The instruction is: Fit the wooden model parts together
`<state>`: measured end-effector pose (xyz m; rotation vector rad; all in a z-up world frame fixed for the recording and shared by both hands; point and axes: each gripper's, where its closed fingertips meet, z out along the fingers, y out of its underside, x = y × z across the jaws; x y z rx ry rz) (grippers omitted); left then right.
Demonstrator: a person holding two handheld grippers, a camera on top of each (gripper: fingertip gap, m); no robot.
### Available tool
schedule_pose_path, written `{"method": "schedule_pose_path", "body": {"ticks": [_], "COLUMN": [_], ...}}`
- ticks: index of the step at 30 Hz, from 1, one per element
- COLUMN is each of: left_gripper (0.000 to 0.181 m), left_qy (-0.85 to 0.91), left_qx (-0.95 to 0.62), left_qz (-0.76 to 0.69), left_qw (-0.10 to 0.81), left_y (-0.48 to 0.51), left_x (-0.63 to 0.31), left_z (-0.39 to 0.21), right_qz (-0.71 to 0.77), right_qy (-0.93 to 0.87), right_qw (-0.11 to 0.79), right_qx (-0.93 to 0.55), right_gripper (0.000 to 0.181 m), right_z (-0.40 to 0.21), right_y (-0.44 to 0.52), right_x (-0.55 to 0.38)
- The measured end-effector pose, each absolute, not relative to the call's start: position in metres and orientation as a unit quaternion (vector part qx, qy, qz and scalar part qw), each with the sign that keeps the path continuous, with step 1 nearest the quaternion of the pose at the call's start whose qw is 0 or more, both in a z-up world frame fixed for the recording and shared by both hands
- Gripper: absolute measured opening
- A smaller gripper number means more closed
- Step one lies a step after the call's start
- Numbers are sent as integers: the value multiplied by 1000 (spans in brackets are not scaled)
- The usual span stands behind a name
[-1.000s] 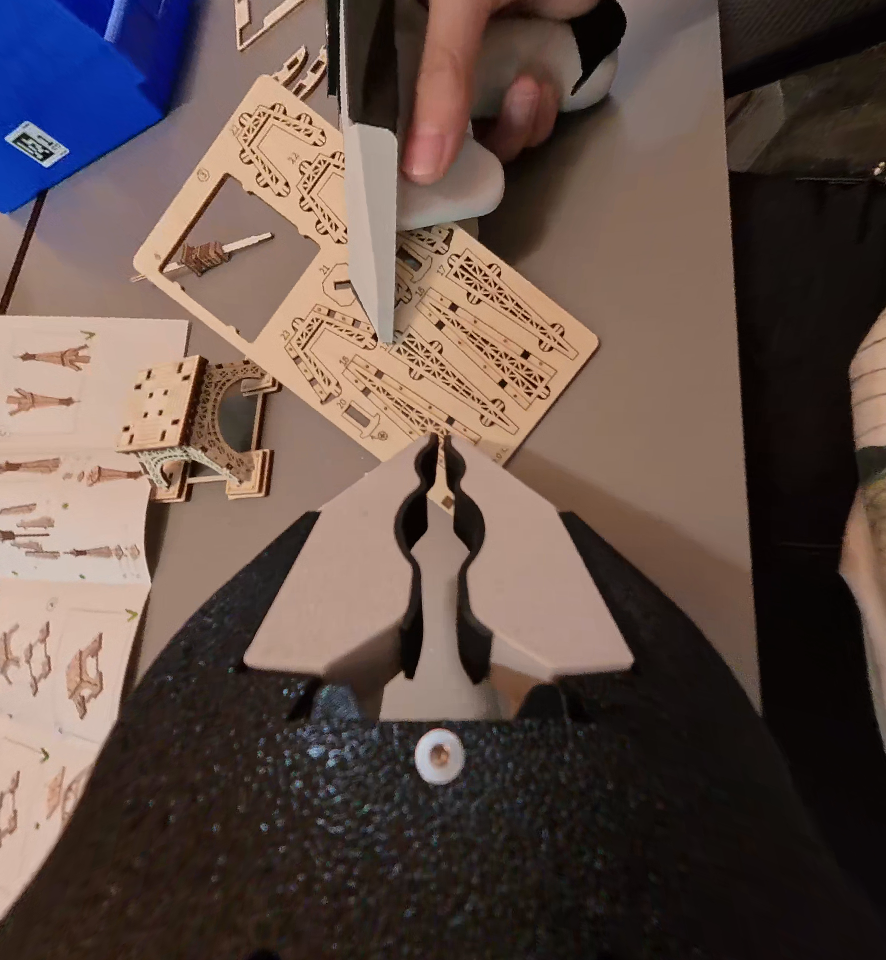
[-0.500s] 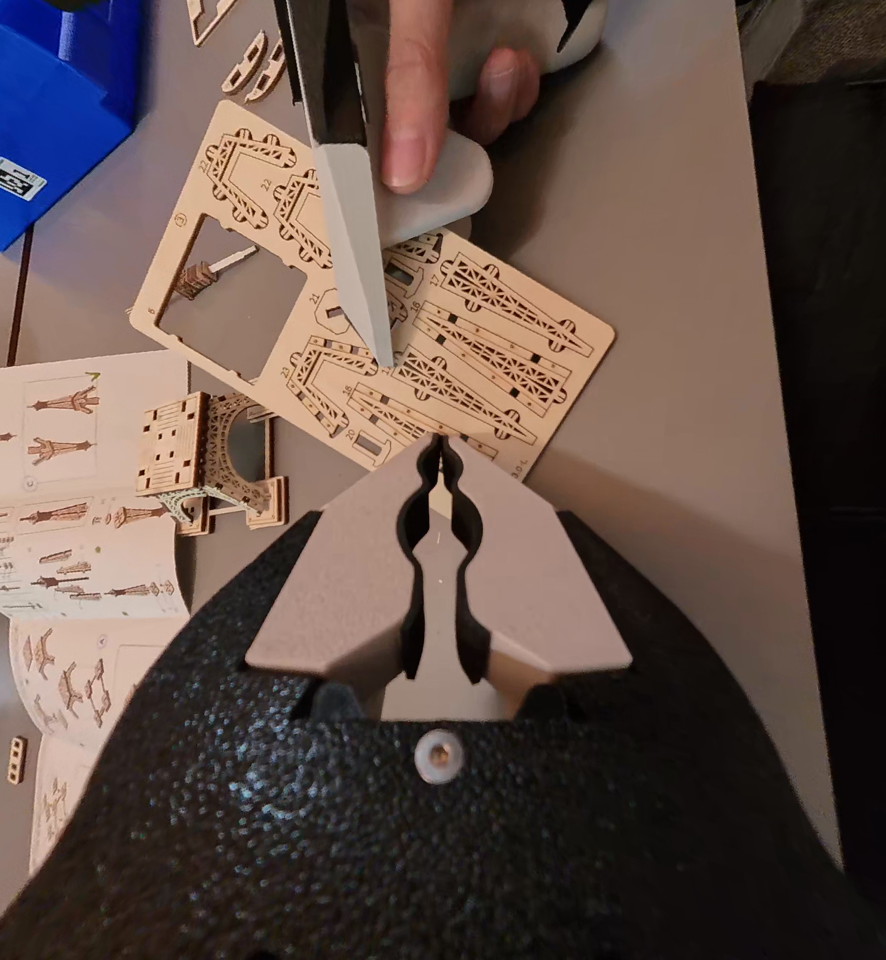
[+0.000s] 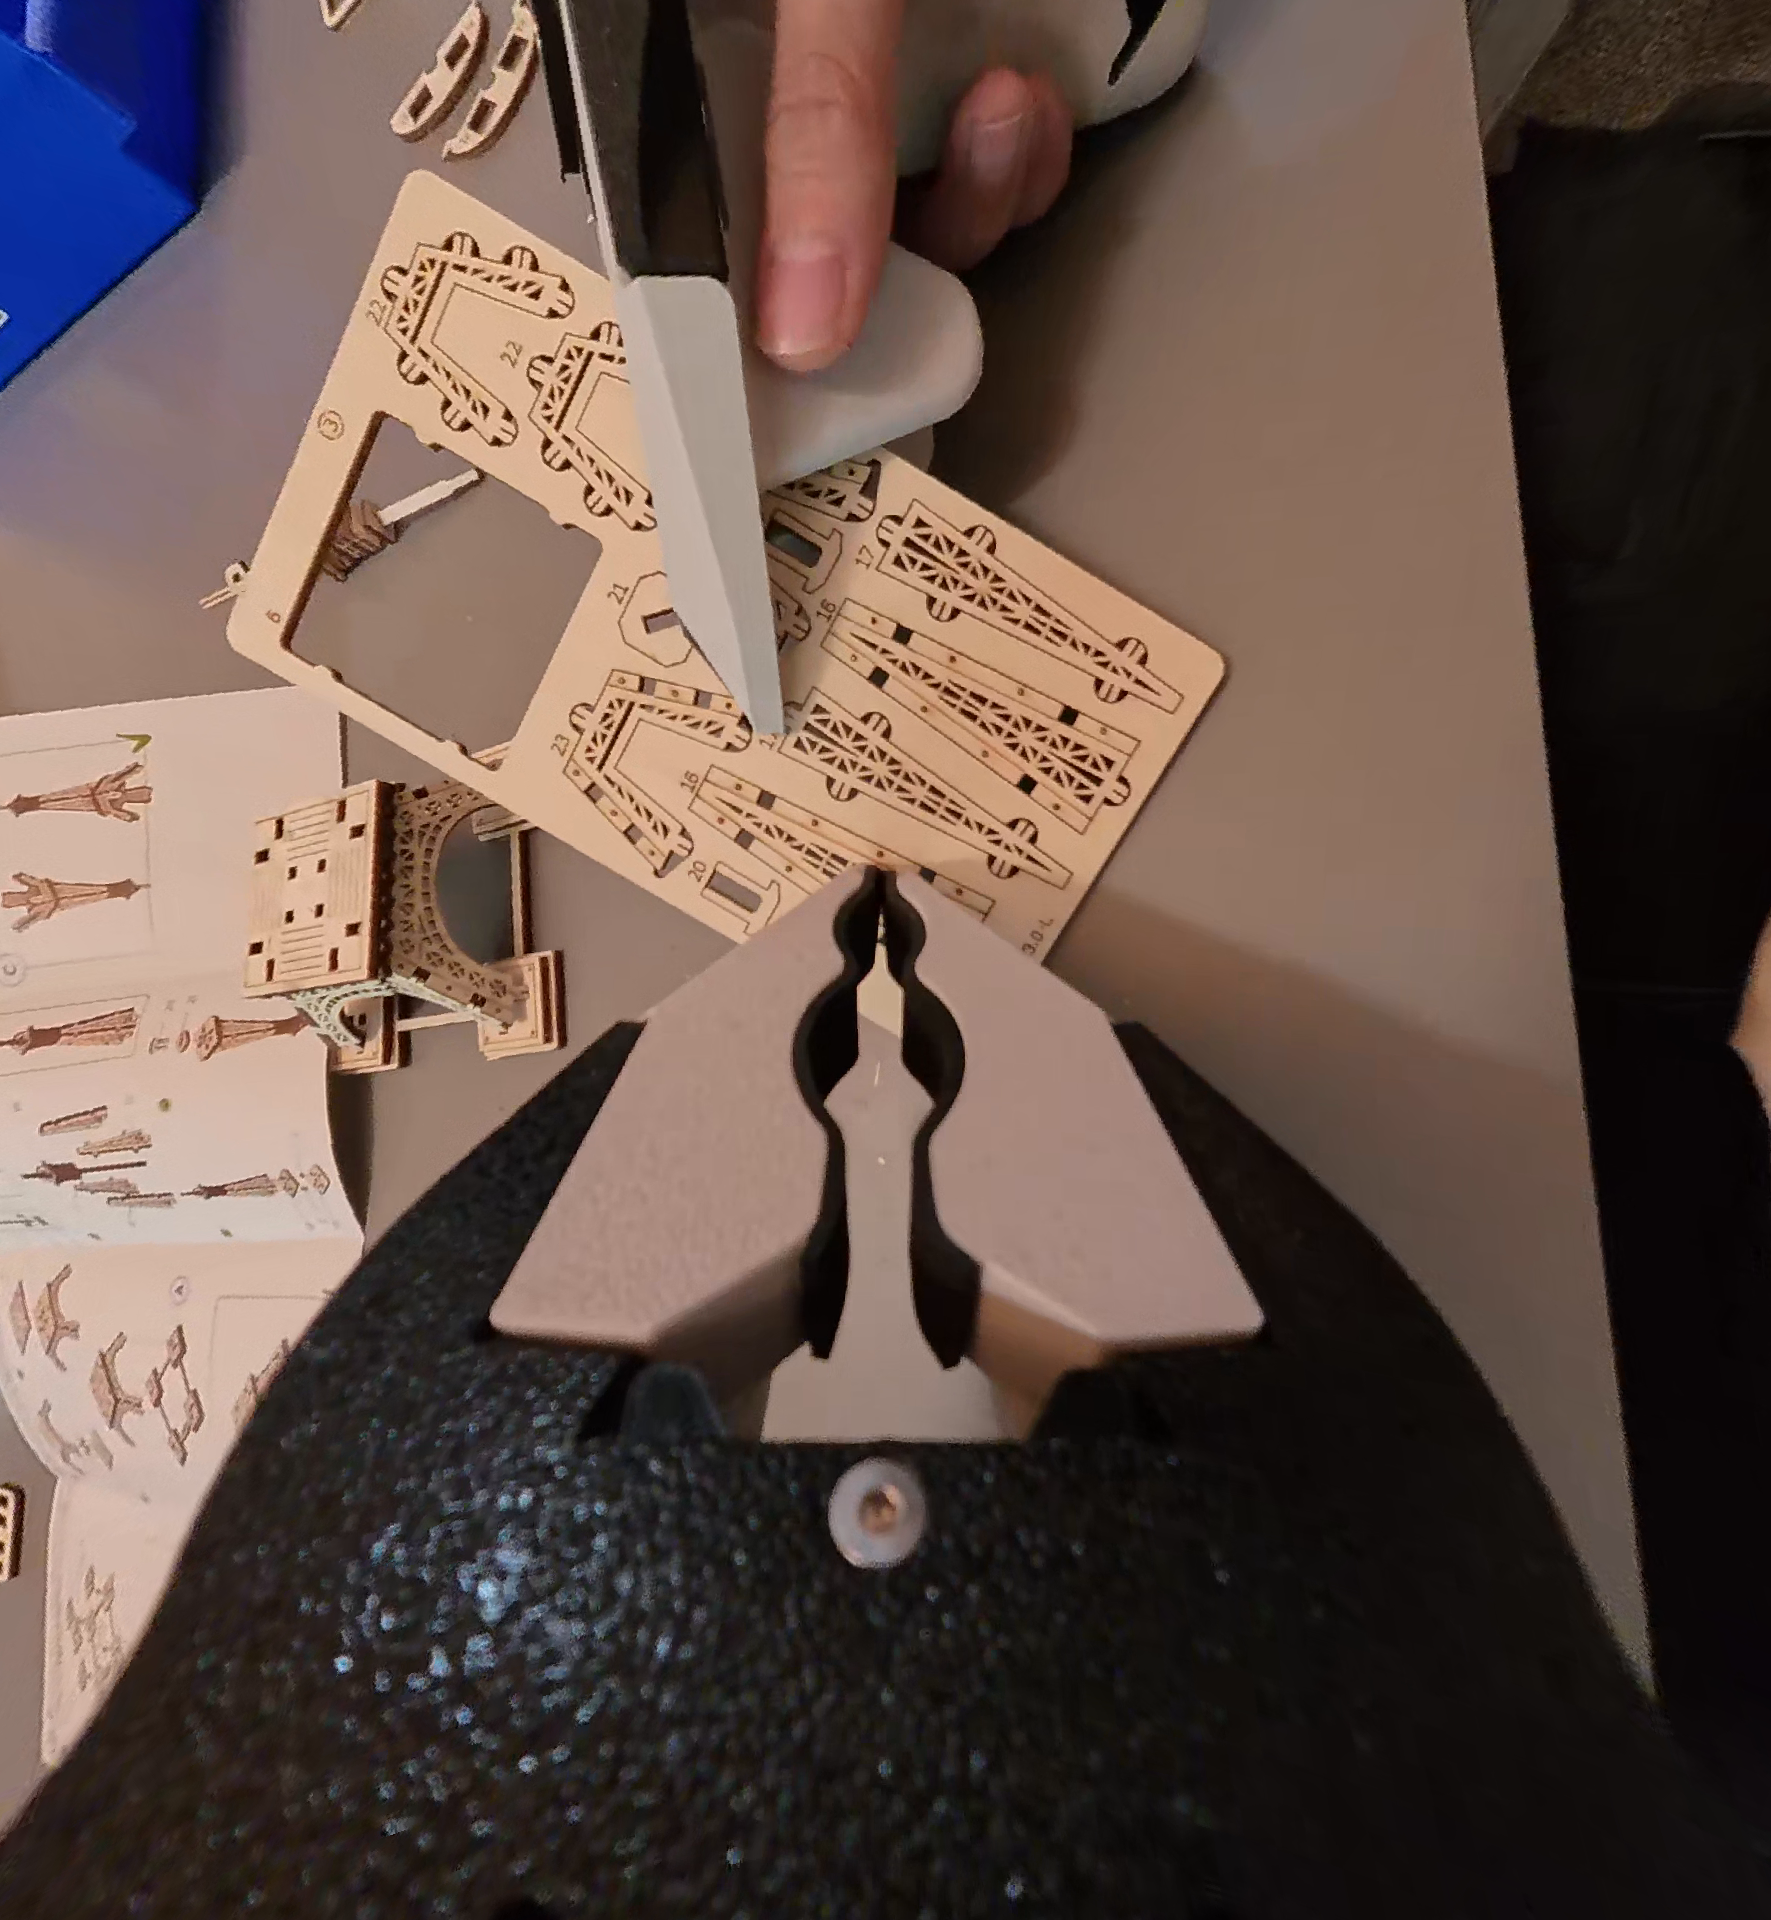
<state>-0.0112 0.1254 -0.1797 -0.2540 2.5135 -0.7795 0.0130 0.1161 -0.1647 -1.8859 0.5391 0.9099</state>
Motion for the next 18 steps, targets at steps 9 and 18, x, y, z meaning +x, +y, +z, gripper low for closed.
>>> {"method": "schedule_pose_path", "body": {"ticks": [9, 18], "left_gripper": [9, 0], "left_qy": [896, 870], "left_qx": [-154, -164], "left_qz": [-339, -416], "left_qw": [240, 209], "left_y": [129, 131], "left_x": [-5, -10], "left_z": [-173, -151], "right_qz": [383, 390], "right_qy": [214, 207], "right_qw": [473, 484], "right_qx": [-764, -755], "right_gripper": [2, 2], "right_z": [-162, -157], "right_y": [115, 114], "right_x": [11, 10]}}
